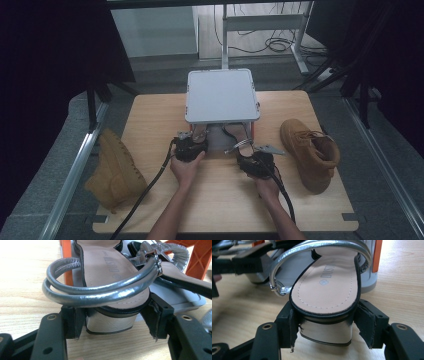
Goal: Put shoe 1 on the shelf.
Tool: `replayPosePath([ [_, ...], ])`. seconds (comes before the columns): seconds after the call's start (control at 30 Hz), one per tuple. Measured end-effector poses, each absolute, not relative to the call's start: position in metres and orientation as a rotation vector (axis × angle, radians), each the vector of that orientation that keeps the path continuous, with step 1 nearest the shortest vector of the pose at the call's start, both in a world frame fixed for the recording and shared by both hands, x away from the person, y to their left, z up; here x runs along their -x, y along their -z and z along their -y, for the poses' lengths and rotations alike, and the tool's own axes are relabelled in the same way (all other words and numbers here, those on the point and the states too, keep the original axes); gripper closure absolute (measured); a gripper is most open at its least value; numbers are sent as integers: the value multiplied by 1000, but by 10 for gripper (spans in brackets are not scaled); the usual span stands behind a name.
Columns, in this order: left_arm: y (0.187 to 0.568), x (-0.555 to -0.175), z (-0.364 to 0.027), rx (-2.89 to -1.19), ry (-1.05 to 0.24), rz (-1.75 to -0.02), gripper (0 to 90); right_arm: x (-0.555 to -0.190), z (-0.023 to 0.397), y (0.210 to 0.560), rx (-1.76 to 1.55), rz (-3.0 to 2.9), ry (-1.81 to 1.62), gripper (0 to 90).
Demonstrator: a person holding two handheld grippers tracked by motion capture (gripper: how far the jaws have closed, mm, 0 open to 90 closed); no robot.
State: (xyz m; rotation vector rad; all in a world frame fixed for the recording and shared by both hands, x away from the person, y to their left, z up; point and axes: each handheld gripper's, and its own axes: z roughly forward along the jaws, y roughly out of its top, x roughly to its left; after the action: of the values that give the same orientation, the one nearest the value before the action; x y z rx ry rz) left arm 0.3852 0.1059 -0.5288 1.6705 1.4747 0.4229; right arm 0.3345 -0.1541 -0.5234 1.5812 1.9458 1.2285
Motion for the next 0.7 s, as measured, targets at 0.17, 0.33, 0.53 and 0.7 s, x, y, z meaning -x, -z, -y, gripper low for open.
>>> replayPosePath([
  [0.17,529,-385,-106,-1674,-427,-1472,388,-346,153,524,-1635,-1891,-1283,390],
  [0.33,529,-385,-106,-1673,-423,-1474,388,-356,149,525,-1640,-1875,-1285,390],
  [0.53,529,-385,-106,-1671,-419,-1478,386,-367,144,527,-1653,-1824,-1295,392],
  [0.7,529,-385,-106,-1670,-415,-1479,385,-375,138,526,-1682,-1812,-1280,391],
])
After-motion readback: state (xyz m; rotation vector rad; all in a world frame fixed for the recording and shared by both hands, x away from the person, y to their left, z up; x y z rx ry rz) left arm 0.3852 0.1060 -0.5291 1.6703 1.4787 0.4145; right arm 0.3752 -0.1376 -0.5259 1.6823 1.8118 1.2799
